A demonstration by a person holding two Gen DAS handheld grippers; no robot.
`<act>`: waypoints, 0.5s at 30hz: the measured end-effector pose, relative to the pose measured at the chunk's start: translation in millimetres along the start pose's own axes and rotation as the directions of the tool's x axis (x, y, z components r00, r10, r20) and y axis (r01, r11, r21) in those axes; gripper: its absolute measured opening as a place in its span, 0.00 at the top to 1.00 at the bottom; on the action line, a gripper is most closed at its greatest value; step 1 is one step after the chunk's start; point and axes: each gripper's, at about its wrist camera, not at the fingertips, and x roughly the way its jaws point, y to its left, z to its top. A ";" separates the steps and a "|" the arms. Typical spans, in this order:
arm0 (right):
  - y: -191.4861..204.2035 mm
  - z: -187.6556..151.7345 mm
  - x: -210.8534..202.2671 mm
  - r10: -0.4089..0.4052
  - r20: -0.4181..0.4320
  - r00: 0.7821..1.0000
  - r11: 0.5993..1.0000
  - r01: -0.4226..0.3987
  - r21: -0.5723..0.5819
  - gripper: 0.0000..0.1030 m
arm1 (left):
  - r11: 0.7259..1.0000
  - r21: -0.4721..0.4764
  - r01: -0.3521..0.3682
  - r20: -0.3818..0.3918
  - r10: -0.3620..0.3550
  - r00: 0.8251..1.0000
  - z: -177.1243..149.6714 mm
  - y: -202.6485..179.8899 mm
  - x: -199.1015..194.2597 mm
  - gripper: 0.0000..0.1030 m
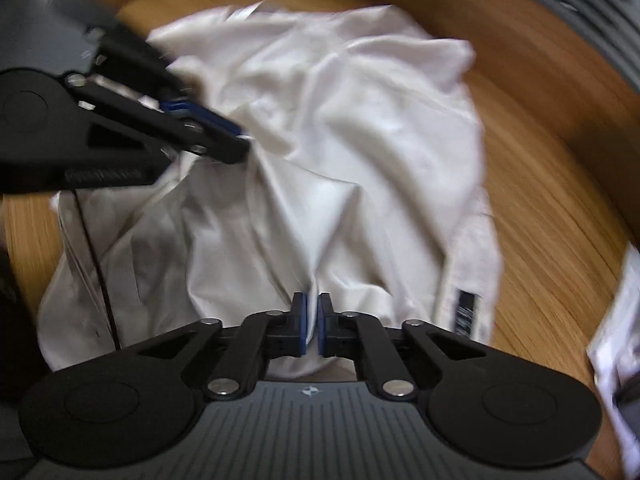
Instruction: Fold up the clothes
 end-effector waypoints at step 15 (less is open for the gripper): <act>-32.6 -55.6 -48.0 -0.052 0.081 0.995 0.941 0.022 0.337 0.76 | 0.966 -0.258 0.015 -0.029 -0.024 0.999 -11.2 27.0 -3.0 0.91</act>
